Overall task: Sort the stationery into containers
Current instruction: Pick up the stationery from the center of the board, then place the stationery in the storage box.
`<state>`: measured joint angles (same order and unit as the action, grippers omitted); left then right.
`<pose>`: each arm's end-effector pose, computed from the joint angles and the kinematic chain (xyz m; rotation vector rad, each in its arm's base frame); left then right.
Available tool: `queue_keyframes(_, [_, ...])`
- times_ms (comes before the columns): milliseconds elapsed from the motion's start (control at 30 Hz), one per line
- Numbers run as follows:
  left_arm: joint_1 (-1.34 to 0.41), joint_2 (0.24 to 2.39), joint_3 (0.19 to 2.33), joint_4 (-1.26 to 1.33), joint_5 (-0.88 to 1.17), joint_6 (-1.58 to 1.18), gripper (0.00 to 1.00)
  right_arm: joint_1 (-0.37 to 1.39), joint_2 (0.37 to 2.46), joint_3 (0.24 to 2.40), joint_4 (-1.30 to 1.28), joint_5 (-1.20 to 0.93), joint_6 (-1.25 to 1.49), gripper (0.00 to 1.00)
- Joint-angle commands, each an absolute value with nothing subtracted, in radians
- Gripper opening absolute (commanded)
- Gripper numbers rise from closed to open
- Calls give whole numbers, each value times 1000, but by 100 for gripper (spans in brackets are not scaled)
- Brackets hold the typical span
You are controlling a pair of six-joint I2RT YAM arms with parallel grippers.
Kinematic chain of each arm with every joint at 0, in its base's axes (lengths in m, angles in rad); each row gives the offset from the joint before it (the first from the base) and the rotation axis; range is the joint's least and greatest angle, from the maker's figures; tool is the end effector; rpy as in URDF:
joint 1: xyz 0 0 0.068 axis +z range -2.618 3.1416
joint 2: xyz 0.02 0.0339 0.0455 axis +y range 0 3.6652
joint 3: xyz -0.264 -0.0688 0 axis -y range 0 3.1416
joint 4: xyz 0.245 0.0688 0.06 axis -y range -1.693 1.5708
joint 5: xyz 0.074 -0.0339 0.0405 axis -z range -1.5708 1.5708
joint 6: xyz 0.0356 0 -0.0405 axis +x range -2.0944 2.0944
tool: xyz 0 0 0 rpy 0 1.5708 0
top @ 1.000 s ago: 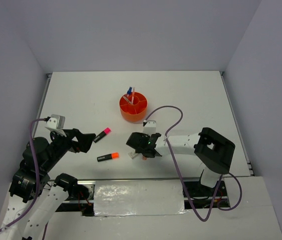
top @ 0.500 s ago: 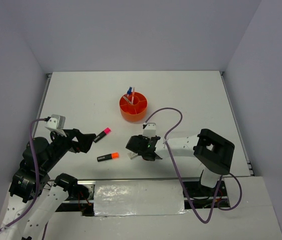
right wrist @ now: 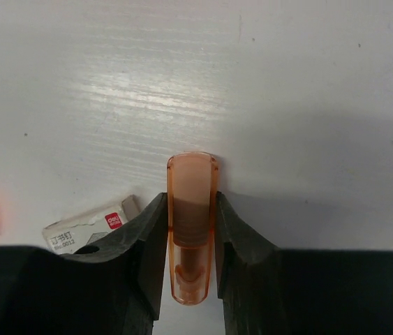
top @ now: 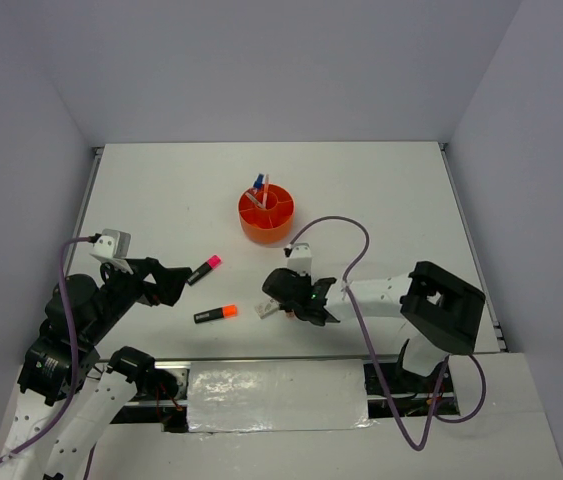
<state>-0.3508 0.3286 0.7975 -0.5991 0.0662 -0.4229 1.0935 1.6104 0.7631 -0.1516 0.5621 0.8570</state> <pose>0.0651 -0.0263 0.3487 -0.0122 1.7413 -0.6297 0.1519 0.2524 0.1458 -0.0796 2.3695 0.1924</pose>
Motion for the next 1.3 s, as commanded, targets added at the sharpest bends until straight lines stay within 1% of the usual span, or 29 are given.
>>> queue_keyframes(0, [-357,318,799,-561,77,-428,99,1051,1489,741,-31,488,720,11])
queue_keyframes(67, [-359,316,799,-561,77,-428,99,974,1416,723,-3,460,602,11])
queue_keyframes(100, [-357,314,801,-563,75,-428,99,942,1346,715,52,439,560,11])
queue_keyframes(133, [-359,313,799,-561,77,-428,99,855,1316,706,70,372,484,10])
queue_keyframes(167, [-359,311,799,-561,74,-426,99,809,1268,707,90,329,450,11])
queue_keyframes(233, [-359,310,799,-561,77,-428,99,717,1237,733,109,216,390,11])
queue_keyframes(267, [-360,308,799,-561,77,-428,99,640,1230,753,118,171,320,11])
queue_keyframes(300, [-360,307,798,-560,78,-426,99,603,1241,808,132,120,284,12])
queue_keyframes(333, [-360,305,799,-560,78,-426,99,577,1258,843,136,15,211,13])
queue_keyframes(367, [-360,305,799,-560,80,-426,99,533,1284,885,135,-29,178,13])
queue_keyframes(400, [-362,307,799,-560,80,-426,99,511,1355,976,126,-66,154,13])
queue_keyframes(433, [-361,307,799,-560,78,-426,99,490,1399,1027,117,-159,125,13])
queue_keyframes(467, [-360,310,799,-560,78,-426,99,444,1504,1087,95,-222,117,12])
queue_keyframes(500, [-360,308,799,-560,78,-426,99,424,1561,1201,86,-288,114,12])
queue_keyframes(533, [-360,310,799,-560,80,-425,99,404,1613,1259,74,-346,117,12])
queue_keyframes(567, [-360,308,798,-560,78,-426,99,387,1714,1320,42,-444,117,12])
queue_keyframes(600, [-362,310,799,-560,78,-426,99,367,1759,1423,25,-469,115,12])
queue_keyframes(700, [-362,304,798,-557,89,-422,99,362,1877,1549,8,-491,94,14])
queue_keyframes(800, [-362,302,798,-552,100,-419,99,362,1943,1600,23,-555,75,15])
queue_keyframes(1033, [-362,299,796,-549,113,-413,99,360,2038,1644,57,-629,80,18])
queue_keyframes(1167, [-362,298,796,-546,120,-411,99,360,2062,1621,87,-623,86,19])
queue_keyframes(1267, [-362,298,795,-545,123,-411,99,362,2080,1629,89,-640,89,22])
